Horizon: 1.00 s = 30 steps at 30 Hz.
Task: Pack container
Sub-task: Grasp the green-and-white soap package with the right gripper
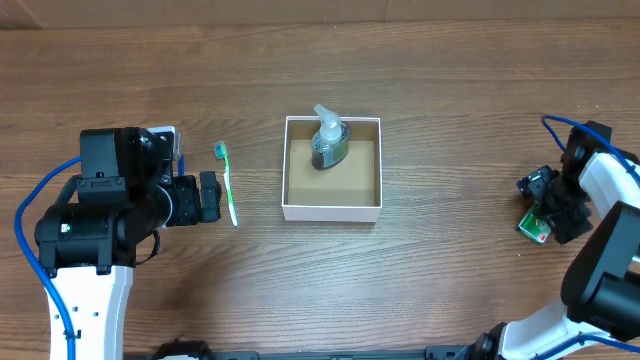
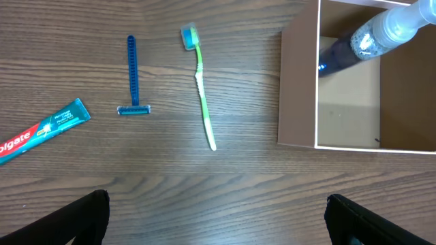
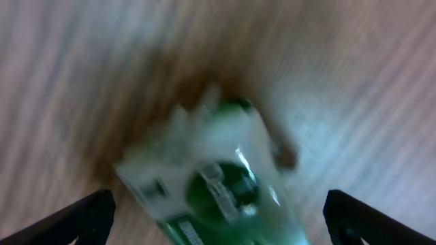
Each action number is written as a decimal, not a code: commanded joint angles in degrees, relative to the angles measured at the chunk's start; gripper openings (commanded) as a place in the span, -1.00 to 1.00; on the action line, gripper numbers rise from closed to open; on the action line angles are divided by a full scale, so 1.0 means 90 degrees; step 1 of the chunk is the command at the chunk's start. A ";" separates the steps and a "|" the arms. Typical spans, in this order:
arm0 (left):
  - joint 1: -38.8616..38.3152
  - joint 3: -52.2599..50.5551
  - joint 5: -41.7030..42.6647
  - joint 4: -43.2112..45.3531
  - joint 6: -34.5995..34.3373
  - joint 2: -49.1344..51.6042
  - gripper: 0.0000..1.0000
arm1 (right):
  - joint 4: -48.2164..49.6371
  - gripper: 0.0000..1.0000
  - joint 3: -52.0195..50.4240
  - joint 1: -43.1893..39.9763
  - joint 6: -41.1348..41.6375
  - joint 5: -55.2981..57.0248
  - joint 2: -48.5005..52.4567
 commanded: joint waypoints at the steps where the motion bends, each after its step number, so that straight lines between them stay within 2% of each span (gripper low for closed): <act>1: 0.0027 0.0160 0.0146 -0.0034 0.0075 0.0032 1.00 | 0.0294 1.00 0.0002 -0.0029 -0.0284 -0.0012 -0.0005; 5: 0.0027 0.0160 0.0146 -0.0034 0.0075 0.0032 1.00 | 0.0355 1.00 -0.0019 -0.0029 -0.0559 -0.0058 -0.0002; 22: 0.0027 0.0160 0.0146 -0.0039 0.0075 0.0032 1.00 | 0.0840 0.98 -0.0673 -0.0034 -0.0580 -0.0058 0.0002; 27: 0.0027 0.0160 0.0146 -0.0039 0.0075 0.0032 1.00 | 0.0835 0.45 -0.0682 -0.0034 -0.0580 -0.0274 0.0002; 30: 0.0027 0.0160 0.0146 -0.0039 0.0075 0.0029 1.00 | 0.0833 0.33 -0.0682 -0.0034 -0.0580 -0.0345 0.0002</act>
